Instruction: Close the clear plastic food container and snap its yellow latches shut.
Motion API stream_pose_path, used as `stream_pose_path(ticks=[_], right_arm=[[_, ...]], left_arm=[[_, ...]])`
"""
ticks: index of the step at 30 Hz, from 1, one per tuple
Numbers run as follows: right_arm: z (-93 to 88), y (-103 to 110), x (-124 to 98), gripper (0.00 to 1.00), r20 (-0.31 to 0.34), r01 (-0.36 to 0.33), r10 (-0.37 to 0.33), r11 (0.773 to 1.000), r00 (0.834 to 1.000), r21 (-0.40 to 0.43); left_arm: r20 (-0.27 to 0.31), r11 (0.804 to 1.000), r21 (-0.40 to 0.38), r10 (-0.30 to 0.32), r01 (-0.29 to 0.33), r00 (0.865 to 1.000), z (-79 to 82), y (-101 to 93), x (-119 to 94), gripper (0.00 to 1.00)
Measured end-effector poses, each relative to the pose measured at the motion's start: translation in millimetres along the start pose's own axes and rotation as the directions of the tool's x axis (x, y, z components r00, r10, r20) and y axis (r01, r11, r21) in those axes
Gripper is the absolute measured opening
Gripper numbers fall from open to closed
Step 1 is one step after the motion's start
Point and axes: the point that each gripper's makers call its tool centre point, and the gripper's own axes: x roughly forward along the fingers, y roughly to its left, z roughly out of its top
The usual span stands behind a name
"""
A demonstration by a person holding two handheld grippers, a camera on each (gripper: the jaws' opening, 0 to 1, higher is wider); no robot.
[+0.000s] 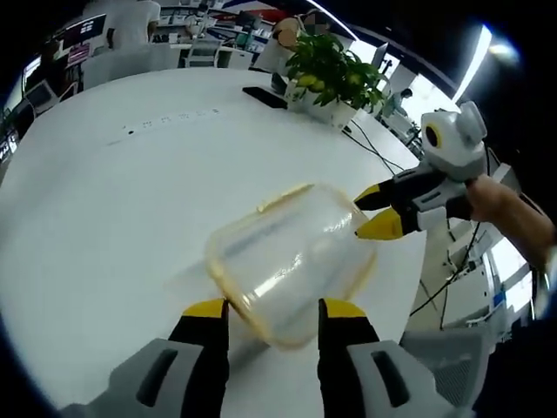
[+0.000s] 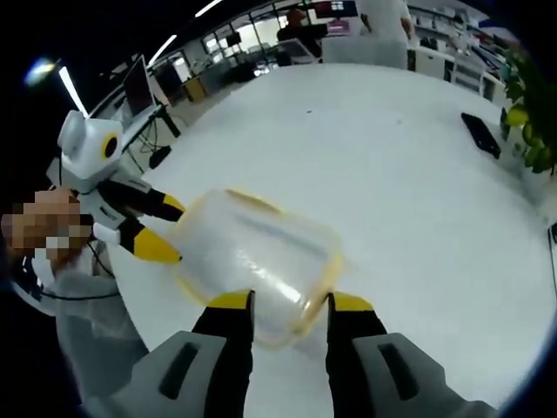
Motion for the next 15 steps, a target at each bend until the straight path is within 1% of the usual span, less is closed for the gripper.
stream_pose_path(ticks=[15], right_arm=[[-3.7,28,6,0.29,0.013,0.01,-0.01,1.0,1.0,0.01]], left_arm=[[-0.022,1.0,0.009,-0.004,0.004,1.0,-16.4,8.1,-18,0.33]])
